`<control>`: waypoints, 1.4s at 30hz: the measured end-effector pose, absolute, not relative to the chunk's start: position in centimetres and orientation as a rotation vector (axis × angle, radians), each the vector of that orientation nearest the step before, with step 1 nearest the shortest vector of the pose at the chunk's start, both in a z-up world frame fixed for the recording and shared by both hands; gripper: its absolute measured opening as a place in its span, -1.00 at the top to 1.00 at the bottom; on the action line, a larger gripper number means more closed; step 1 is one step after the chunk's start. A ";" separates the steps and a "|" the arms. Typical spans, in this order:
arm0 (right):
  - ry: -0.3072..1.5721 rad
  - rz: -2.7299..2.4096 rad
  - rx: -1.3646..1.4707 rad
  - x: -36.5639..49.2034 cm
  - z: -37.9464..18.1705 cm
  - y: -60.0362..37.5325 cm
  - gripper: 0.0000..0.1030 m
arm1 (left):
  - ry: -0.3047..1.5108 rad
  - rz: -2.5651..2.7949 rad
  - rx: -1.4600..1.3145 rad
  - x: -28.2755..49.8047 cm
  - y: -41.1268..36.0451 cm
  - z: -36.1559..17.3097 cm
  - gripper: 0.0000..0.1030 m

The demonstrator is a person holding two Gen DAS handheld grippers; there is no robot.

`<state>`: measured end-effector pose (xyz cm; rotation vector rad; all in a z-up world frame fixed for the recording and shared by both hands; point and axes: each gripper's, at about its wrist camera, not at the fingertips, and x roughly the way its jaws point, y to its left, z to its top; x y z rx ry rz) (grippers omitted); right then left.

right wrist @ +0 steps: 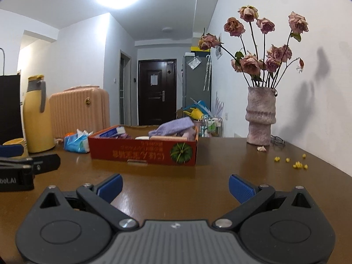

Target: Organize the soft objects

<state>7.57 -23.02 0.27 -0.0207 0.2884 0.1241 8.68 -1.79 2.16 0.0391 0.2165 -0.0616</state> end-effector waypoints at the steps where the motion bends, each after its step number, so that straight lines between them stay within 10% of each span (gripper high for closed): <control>1: 0.290 0.123 -0.022 7.1 0.2 -23.1 -1.00 | 0.221 -0.065 0.038 8.2 -1.9 2.0 -1.00; 42: 0.259 0.139 -0.027 3.7 0.8 -23.2 -1.00 | 0.216 -0.090 0.038 4.2 -2.8 1.1 -1.00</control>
